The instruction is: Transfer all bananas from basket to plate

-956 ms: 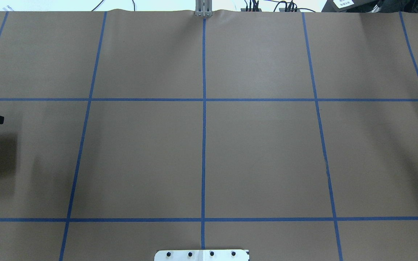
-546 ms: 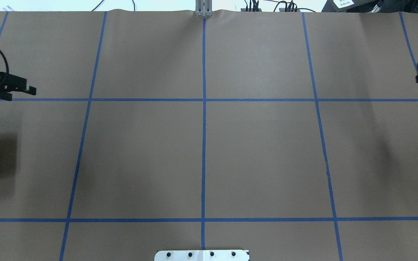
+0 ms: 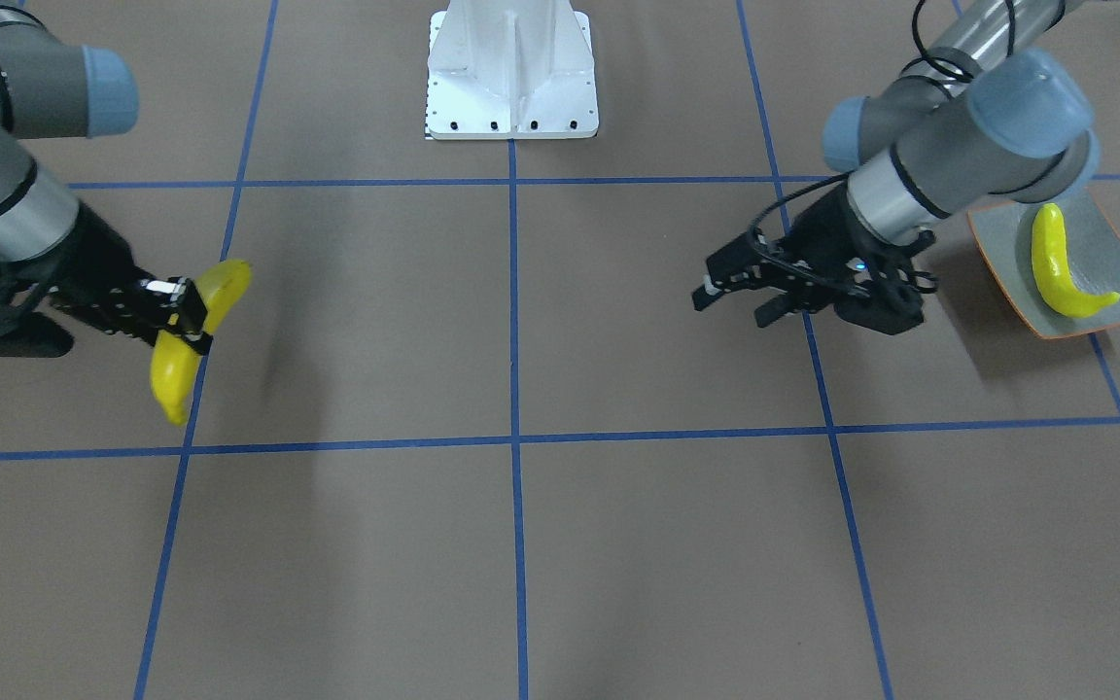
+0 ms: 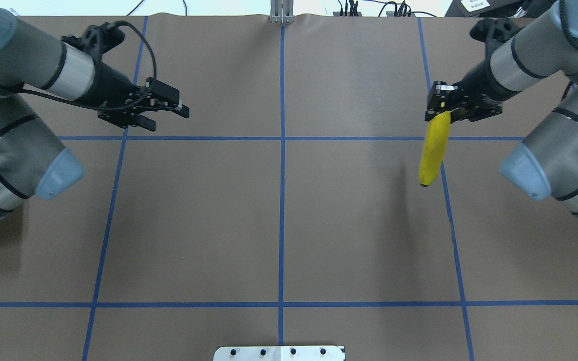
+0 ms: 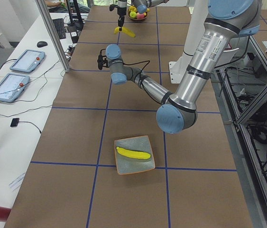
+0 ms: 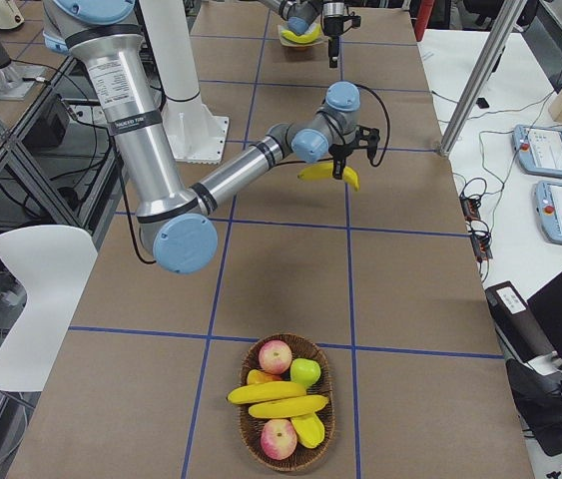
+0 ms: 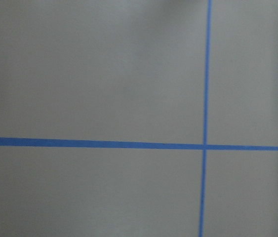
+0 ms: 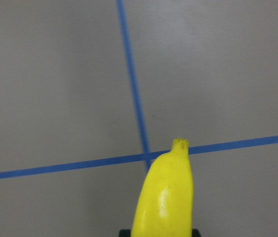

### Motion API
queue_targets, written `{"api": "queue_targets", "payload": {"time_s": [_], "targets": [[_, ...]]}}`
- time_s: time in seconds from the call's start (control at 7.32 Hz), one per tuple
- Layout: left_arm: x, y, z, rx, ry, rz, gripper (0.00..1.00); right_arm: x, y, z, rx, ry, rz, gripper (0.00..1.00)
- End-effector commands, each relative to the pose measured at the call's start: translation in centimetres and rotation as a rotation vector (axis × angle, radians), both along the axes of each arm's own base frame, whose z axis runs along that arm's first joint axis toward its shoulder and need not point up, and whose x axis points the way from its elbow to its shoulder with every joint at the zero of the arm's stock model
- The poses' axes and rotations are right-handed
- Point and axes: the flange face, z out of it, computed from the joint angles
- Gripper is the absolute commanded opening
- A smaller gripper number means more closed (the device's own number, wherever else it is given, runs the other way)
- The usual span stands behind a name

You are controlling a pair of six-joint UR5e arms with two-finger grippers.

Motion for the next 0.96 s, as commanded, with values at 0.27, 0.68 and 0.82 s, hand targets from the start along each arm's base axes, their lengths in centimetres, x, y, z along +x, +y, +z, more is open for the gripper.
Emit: {"api": "queue_targets", "payload": {"time_s": [0.27, 0.68, 0.82], "targets": [[11.0, 4.3, -8.6, 0.228, 0.220, 0.037, 0.99, -6.6, 2.9, -8.0, -0.028, -0.131, -0.025, 0.00], [13.8, 9.6, -10.7, 0.204, 0.410, 0.037, 1.00, -6.9, 3.1, -9.2, -0.014, -0.163, -0.028, 0.00], [14.5, 10.8, -10.2, 0.208, 0.428, 0.045, 1.00, -6.7, 3.2, -9.3, -0.020, -0.173, -0.022, 0.00]]}}
